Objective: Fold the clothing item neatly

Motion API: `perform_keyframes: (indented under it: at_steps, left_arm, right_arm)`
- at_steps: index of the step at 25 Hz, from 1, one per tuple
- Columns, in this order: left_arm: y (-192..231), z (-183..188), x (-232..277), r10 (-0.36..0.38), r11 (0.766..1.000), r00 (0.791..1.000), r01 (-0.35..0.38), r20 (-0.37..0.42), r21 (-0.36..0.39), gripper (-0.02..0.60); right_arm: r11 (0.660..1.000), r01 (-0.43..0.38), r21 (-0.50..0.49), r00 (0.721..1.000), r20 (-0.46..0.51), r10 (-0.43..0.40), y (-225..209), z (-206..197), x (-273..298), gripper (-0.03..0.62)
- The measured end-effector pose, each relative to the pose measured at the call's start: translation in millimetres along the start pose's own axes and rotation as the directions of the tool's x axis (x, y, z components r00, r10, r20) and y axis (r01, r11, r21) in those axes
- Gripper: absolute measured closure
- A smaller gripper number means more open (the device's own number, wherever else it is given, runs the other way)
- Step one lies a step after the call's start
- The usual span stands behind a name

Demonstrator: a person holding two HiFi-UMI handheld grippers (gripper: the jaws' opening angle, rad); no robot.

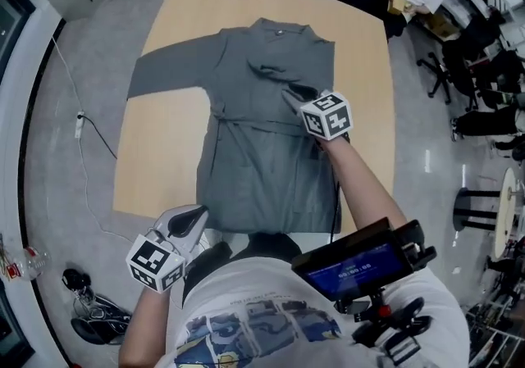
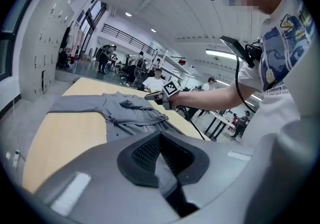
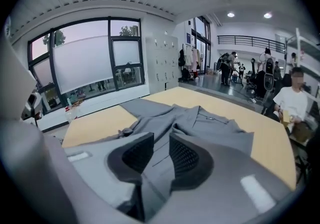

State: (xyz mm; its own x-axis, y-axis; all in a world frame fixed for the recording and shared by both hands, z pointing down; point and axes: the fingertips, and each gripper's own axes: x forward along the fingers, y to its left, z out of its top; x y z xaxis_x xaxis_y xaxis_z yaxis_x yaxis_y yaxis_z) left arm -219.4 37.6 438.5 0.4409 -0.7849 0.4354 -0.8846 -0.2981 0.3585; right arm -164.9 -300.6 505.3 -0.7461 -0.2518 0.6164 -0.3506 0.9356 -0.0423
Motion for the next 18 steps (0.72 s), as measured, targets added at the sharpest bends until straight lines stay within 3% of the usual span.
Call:
perform_keyframes:
  at_steps: [6,11,14,18]
  left_arm:
    - [-28,-18,-8,-0.127,0.989,0.991,0.129,-0.032,0.073,0.577]
    - [-39,-51,-11,-0.193,0.977,0.977,0.201,-0.095,0.079,0.578]
    - [-47,-46,-6,-0.178,0.98,0.982,0.183,-0.068,0.079,0.577]
    - [-47,-34,-3,-0.087,0.992,0.996,0.09,-0.029,0.09,0.578]
  right_arm:
    - [0.998,0.054,-0.012,0.998,-0.014,-0.054,79,-41,-105,0.51]
    - [0.996,0.044,0.073,0.999,0.005,-0.045,165,-85,-172,0.51]
    - [0.992,0.035,0.124,0.999,0.023,-0.038,200,-106,-199,0.51]
    - [0.985,-0.003,0.173,0.996,0.084,-0.011,222,-118,-217,0.51]
